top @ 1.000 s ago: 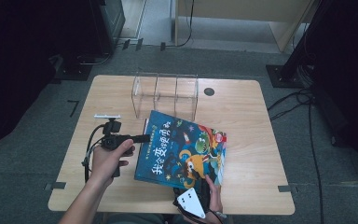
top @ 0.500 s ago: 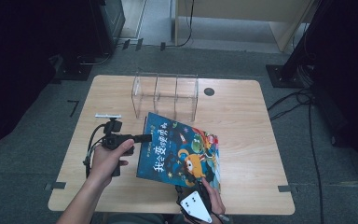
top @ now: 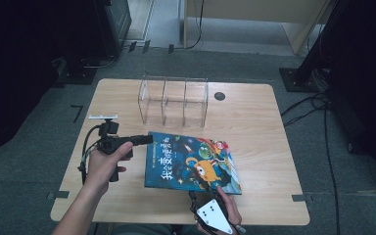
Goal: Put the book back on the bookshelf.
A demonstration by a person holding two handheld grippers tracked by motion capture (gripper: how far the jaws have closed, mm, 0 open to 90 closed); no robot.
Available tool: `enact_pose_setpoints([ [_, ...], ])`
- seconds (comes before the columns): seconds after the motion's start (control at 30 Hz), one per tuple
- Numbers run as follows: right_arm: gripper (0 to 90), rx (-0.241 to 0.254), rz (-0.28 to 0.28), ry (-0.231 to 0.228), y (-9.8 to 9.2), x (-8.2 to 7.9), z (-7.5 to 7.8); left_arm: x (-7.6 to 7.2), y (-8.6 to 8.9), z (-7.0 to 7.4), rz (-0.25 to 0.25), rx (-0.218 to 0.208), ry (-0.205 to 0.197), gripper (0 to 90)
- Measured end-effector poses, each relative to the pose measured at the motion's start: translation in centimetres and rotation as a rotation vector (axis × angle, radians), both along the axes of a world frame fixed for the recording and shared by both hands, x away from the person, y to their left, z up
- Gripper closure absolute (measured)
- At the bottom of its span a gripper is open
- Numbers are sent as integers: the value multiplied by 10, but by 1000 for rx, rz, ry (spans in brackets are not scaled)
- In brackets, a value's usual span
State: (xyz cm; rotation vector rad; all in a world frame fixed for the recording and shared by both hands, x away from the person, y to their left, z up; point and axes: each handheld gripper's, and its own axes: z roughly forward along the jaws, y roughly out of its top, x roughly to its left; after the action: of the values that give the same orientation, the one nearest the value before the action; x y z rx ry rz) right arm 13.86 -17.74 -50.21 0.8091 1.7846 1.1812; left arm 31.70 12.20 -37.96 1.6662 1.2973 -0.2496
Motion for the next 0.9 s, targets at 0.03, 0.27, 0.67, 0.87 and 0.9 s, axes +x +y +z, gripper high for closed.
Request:
enact_pose_setpoints([
  [0.03,543,-11,-1,1,2,0,-2,0,2,-1,1,15,1,368],
  [0.27,545,50,-16,0,-1,1,2,0,11,-19,13,39,47,330],
  [0.67,544,68,-14,4,-4,1,4,15,-4,-42,-16,5,199,382],
  [0.87,544,77,-11,5,-5,1,5,20,-12,-50,-33,-20,253,401],
  [0.9,544,78,-12,6,-5,1,5,21,-13,-51,-36,-25,261,410],
])
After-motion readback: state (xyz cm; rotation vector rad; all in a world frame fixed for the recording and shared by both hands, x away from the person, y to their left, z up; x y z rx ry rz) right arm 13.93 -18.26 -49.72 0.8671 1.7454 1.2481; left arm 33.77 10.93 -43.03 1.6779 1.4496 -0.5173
